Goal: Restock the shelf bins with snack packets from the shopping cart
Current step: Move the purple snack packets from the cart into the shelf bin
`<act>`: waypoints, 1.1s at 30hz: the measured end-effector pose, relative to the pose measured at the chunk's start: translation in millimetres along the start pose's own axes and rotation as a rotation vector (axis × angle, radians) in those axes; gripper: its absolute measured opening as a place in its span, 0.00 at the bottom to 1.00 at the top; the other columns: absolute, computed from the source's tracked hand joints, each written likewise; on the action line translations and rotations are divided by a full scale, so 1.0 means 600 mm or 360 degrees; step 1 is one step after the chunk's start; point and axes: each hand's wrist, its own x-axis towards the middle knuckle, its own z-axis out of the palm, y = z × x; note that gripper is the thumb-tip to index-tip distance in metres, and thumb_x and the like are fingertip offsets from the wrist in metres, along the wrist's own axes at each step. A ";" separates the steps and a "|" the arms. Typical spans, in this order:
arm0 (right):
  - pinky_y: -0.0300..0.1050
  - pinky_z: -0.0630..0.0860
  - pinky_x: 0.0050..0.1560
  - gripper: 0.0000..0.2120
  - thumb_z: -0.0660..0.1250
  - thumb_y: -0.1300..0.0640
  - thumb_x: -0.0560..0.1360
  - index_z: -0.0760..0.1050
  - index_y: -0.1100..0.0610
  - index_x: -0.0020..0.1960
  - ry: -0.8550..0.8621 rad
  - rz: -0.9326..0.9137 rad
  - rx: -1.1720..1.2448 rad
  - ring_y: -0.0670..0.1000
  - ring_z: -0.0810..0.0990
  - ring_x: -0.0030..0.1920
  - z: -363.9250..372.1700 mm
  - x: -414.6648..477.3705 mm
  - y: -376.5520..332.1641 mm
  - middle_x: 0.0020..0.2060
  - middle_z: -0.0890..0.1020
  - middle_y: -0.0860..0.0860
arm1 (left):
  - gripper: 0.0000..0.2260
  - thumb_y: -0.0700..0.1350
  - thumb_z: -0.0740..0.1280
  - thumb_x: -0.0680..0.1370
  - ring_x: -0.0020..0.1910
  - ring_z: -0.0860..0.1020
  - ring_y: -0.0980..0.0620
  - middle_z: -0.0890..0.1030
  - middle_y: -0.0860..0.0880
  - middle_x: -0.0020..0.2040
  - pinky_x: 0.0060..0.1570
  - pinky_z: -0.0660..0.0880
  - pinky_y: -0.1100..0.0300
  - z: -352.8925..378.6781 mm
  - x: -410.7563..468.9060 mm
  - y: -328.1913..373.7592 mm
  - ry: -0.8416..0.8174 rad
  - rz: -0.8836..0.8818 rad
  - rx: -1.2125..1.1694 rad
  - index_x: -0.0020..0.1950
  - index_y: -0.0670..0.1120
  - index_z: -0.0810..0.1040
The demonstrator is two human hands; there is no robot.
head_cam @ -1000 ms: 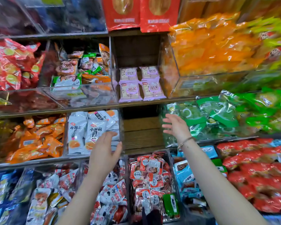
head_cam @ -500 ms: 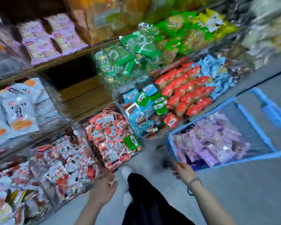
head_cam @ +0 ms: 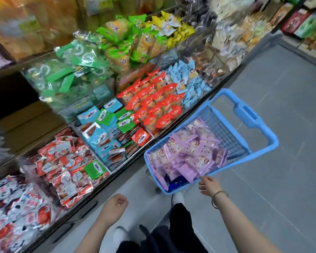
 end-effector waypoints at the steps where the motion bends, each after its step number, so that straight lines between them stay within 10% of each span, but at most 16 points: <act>1: 0.32 0.59 0.24 0.15 0.53 0.65 0.79 0.61 0.54 0.35 -0.0014 -0.0012 0.0056 0.45 0.64 0.21 -0.017 0.016 -0.013 0.25 0.65 0.50 | 0.01 0.39 0.65 0.78 0.43 0.77 0.48 0.79 0.45 0.44 0.41 0.68 0.63 0.015 0.010 0.027 0.0032 0.0008 -0.0036 0.48 0.43 0.76; 8: 0.34 0.62 0.27 0.13 0.56 0.64 0.78 0.64 0.56 0.36 -0.0248 -0.0009 0.0087 0.48 0.64 0.25 -0.102 0.136 -0.128 0.29 0.65 0.55 | 0.01 0.40 0.65 0.78 0.44 0.76 0.49 0.79 0.44 0.49 0.42 0.72 0.62 0.131 0.090 0.211 0.0134 -0.0016 -0.0218 0.49 0.46 0.74; 12: 0.37 0.65 0.28 0.11 0.61 0.63 0.76 0.67 0.57 0.36 -0.0298 -0.0012 -0.0092 0.49 0.65 0.25 -0.091 0.192 -0.161 0.26 0.68 0.52 | 0.17 0.38 0.64 0.78 0.49 0.75 0.52 0.77 0.44 0.61 0.40 0.68 0.66 0.154 0.136 0.276 0.0145 0.0012 -0.0018 0.67 0.43 0.70; 20: 0.38 0.69 0.28 0.13 0.71 0.52 0.72 0.69 0.59 0.41 -0.0194 0.0143 -0.0126 0.47 0.72 0.28 -0.022 0.245 -0.163 0.31 0.75 0.53 | 0.35 0.30 0.62 0.74 0.73 0.63 0.44 0.63 0.42 0.75 0.70 0.64 0.50 0.134 0.228 0.309 0.0138 0.0090 0.0548 0.78 0.45 0.54; 23: 0.44 0.72 0.38 0.21 0.70 0.54 0.73 0.67 0.62 0.59 -0.0157 0.0165 -0.0095 0.50 0.72 0.39 -0.011 0.249 -0.156 0.47 0.74 0.59 | 0.32 0.34 0.65 0.76 0.73 0.63 0.46 0.62 0.44 0.75 0.71 0.63 0.52 0.148 0.242 0.306 0.0073 0.0189 0.0710 0.77 0.46 0.56; 33: 0.41 0.71 0.35 0.24 0.69 0.54 0.72 0.65 0.57 0.64 0.0060 0.0025 0.0079 0.50 0.75 0.38 -0.083 0.204 -0.116 0.51 0.76 0.58 | 0.12 0.45 0.65 0.78 0.59 0.74 0.48 0.76 0.47 0.61 0.56 0.75 0.53 0.132 0.252 0.291 -0.0011 0.0334 0.0962 0.61 0.48 0.70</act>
